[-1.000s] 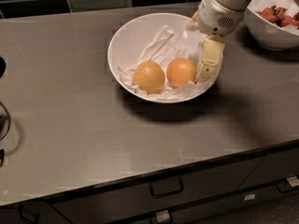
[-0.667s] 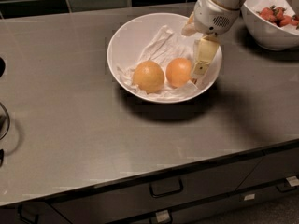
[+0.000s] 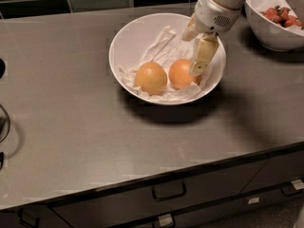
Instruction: Pick orange from white bowl
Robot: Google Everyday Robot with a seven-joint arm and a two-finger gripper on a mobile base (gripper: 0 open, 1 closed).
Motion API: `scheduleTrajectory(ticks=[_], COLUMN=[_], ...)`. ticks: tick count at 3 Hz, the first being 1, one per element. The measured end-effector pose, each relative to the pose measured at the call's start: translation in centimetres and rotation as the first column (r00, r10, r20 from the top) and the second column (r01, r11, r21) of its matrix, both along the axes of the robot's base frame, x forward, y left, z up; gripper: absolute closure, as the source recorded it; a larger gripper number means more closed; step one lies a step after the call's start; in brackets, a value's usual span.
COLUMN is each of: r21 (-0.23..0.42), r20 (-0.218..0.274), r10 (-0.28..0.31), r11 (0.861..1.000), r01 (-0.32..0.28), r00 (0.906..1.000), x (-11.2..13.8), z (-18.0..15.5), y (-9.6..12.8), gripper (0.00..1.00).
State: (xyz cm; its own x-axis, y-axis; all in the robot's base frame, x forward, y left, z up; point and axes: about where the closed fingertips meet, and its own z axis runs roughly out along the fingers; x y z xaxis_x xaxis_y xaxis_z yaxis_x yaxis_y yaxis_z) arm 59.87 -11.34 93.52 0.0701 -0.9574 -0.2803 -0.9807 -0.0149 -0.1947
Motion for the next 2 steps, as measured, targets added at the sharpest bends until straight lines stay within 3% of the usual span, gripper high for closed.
scheduleTrajectory(ticks=[2], r21=[0.013], r20=[-0.036], r10=[-0.011], r11=[1.000], r01=[0.011], r00=[0.9993], x=[-1.31], z=[-1.44], y=[0.43], gripper=[0.30])
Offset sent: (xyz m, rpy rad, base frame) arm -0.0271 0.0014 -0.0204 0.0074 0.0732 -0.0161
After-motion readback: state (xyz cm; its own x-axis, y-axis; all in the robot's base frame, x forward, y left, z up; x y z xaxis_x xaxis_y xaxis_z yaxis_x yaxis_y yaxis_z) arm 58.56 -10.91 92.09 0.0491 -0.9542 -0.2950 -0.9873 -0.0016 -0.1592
